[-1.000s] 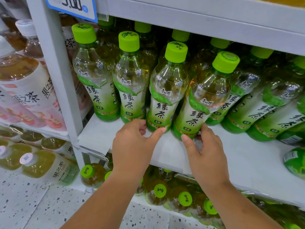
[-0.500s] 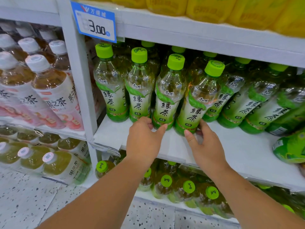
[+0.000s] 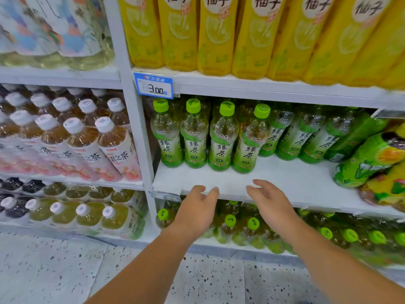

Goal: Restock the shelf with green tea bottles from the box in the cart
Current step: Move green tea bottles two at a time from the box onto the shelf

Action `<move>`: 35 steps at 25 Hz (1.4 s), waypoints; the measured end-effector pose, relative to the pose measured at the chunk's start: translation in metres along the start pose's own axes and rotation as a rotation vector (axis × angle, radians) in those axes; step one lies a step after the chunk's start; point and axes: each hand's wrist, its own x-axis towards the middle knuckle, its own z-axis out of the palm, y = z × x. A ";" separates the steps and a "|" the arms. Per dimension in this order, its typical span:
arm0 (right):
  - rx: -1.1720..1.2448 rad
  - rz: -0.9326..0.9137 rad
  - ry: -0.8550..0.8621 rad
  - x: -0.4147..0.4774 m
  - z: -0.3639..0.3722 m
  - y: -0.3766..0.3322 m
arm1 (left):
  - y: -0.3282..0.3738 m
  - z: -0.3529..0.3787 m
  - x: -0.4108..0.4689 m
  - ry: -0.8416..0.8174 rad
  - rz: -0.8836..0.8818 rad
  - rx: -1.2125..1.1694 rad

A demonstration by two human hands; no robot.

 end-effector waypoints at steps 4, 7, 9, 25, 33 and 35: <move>-0.003 0.070 -0.076 -0.058 0.000 -0.012 | -0.001 -0.018 -0.058 -0.084 -0.014 0.055; -0.039 0.075 -0.061 -0.105 -0.006 -0.018 | -0.003 -0.031 -0.101 -0.140 -0.006 0.080; -0.040 0.107 -0.027 -0.142 -0.016 -0.021 | 0.002 -0.039 -0.130 -0.177 -0.004 0.087; 0.132 0.198 0.140 -0.381 -0.162 0.043 | 0.071 0.043 -0.323 -0.364 0.289 0.274; 0.182 0.191 0.273 -0.447 -0.295 0.117 | 0.125 0.171 -0.400 -0.437 0.424 0.381; 0.172 0.192 0.301 -0.459 -0.326 0.132 | 0.134 0.207 -0.419 -0.479 0.437 0.384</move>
